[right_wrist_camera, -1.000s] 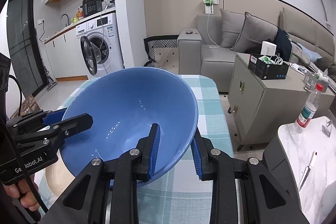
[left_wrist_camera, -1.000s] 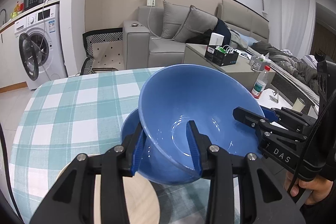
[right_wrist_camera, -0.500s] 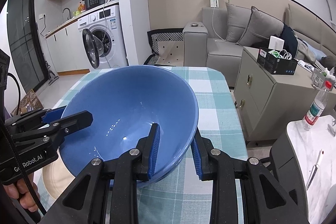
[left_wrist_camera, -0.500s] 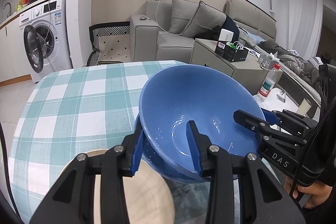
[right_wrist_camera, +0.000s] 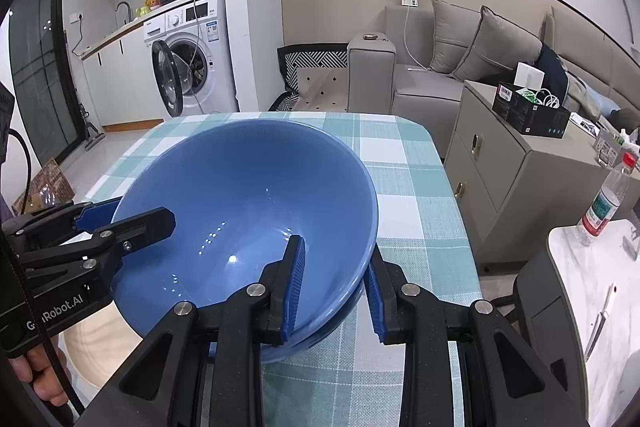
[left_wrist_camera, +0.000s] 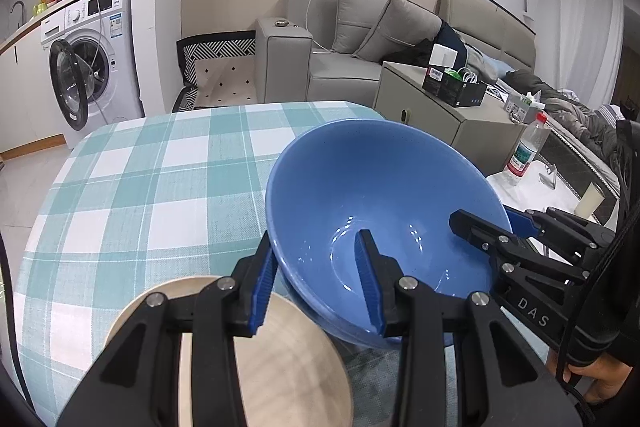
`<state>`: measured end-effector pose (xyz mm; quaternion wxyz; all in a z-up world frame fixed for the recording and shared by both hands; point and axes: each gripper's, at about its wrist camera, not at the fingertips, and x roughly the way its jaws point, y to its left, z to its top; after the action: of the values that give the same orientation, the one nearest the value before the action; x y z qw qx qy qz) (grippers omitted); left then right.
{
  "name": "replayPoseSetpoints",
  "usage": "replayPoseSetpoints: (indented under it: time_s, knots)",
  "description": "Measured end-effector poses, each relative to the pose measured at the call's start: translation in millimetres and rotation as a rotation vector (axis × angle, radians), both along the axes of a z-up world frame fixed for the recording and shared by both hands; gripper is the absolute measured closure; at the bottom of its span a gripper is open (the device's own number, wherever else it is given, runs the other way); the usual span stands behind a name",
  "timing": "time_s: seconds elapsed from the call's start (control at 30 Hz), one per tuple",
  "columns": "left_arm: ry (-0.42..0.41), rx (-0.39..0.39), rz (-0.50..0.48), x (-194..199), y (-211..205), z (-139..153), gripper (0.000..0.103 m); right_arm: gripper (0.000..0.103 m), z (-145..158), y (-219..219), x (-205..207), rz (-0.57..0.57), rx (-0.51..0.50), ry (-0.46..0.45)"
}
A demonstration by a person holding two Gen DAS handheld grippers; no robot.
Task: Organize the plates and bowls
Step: 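Lower the held bowl into the nested bowls and open both grippers, then close the left gripper on the nested bowls' rim while the right gripper closes too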
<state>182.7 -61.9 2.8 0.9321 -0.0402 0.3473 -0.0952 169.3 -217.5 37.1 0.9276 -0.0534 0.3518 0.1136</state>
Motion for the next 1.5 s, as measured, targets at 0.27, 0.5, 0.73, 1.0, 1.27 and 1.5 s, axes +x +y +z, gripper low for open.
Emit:
replayPoseSetpoints:
  time_s: [0.27,0.5,0.73,1.0,1.27,1.5]
  knots:
    - [0.021,-0.005,0.005,4.7,3.9,-10.3,0.065,0.074,-8.3,7.2,0.8,-0.005,-0.053,-0.008]
    - [0.027,0.010,0.007,6.7,2.5,-16.0,0.065,0.074,-14.5,12.3,-1.1,-0.016,-0.096,-0.021]
    - [0.025,0.028,0.013,6.9,-0.2,-17.1,0.065,0.074,-18.0,19.6,-4.4,-0.024,-0.150,-0.043]
    - [0.025,0.039,0.013,7.3,0.3,-20.0,0.065,0.074,-20.8,23.1,-6.3,-0.029,-0.183,-0.065]
    - [0.047,0.027,0.000,7.4,1.8,-21.2,0.063,0.065,-19.7,17.1,-9.0,-0.015,-0.131,-0.062]
    - [0.051,0.009,-0.004,3.9,4.6,-18.1,0.042,0.050,-15.5,8.5,-15.9,0.030,-0.113,-0.090]
